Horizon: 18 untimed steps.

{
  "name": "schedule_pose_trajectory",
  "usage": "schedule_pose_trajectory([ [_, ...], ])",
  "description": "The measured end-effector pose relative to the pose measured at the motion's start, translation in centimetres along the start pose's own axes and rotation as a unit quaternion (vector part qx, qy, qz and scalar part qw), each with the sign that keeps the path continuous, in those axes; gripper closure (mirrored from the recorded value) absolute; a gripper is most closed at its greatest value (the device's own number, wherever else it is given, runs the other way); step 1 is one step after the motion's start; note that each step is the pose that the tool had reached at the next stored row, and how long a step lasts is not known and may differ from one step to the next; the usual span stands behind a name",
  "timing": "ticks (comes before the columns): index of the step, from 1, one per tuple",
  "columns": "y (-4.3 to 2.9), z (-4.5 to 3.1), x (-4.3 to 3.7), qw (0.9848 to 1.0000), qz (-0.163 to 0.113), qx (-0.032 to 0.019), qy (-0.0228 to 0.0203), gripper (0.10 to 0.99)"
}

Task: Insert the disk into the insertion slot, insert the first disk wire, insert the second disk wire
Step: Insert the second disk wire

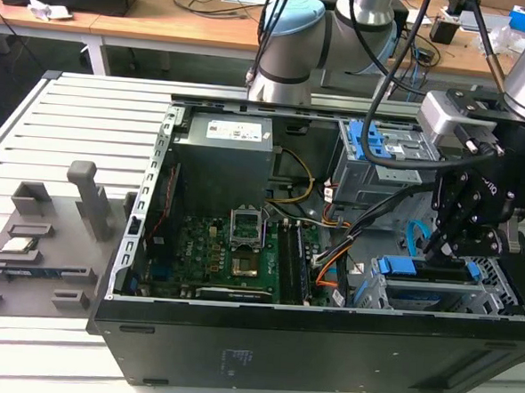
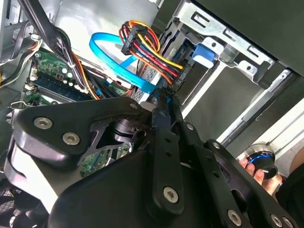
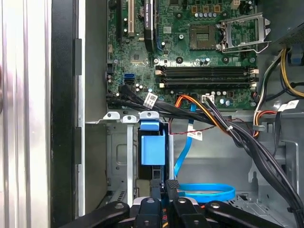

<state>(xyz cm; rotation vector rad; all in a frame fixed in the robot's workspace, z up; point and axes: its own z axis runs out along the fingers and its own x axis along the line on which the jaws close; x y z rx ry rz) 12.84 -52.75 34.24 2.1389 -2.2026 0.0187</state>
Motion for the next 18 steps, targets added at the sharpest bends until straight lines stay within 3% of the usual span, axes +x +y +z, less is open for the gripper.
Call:
schedule_pose_trajectory([
  [7,-0.03,0.52,-0.03,1.0,0.0,0.0002,0.0003,0.925],
  [8,-0.03,0.55,-0.03,1.0,0.0,0.0,0.0003,0.851],
  [10,-0.01,0.33,-0.01,1.0,0.0,0.0,0.001,0.851],
  [13,0.04,-0.96,0.06,1.0,0.0,0.0,0.001,0.851],
  [15,0.12,-2.71,0.03,1.0,0.0,0.0001,0.001,0.851],
  [17,0.16,-3.68,0.04,1.0,0.0,0.0,0.001,0.867],
  [18,0.2,-4.63,0.09,1.0,0.0,0.0,0.001,0.98],
])
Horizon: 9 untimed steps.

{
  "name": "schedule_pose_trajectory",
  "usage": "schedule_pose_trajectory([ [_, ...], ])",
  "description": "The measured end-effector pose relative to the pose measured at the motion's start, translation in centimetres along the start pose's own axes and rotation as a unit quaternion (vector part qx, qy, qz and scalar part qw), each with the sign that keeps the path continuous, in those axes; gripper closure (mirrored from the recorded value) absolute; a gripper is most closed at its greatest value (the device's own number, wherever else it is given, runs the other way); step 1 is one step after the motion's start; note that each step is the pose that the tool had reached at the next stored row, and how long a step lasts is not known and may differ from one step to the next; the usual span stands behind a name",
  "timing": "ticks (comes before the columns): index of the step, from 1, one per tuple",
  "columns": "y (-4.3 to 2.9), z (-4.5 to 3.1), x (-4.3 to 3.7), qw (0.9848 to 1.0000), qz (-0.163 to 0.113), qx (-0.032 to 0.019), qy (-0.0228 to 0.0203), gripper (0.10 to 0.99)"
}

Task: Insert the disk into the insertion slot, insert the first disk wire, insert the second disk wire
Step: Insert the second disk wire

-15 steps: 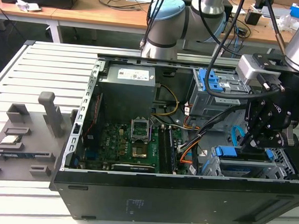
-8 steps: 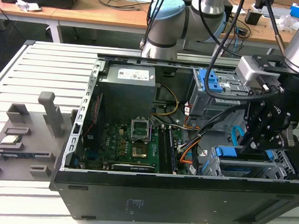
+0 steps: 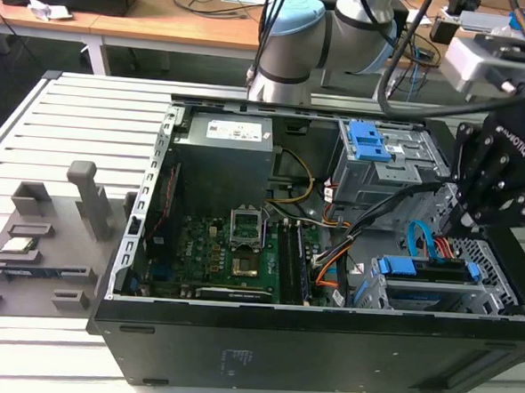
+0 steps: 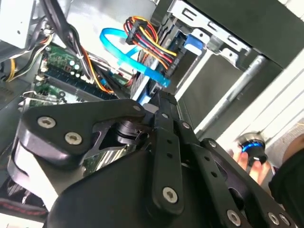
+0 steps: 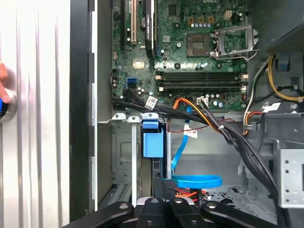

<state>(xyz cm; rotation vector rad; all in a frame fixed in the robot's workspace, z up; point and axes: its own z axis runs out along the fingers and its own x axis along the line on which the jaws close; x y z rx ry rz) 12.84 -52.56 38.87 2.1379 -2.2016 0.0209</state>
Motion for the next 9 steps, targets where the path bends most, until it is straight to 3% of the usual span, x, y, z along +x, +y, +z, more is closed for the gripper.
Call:
schedule_pose_trajectory([
  [3,0.03,-0.76,0.05,1.0,0.0,0.0,-0.0001,0.98],
  [9,0.03,-0.78,0.05,1.0,0.0,0.0,0.0,0.98],
])
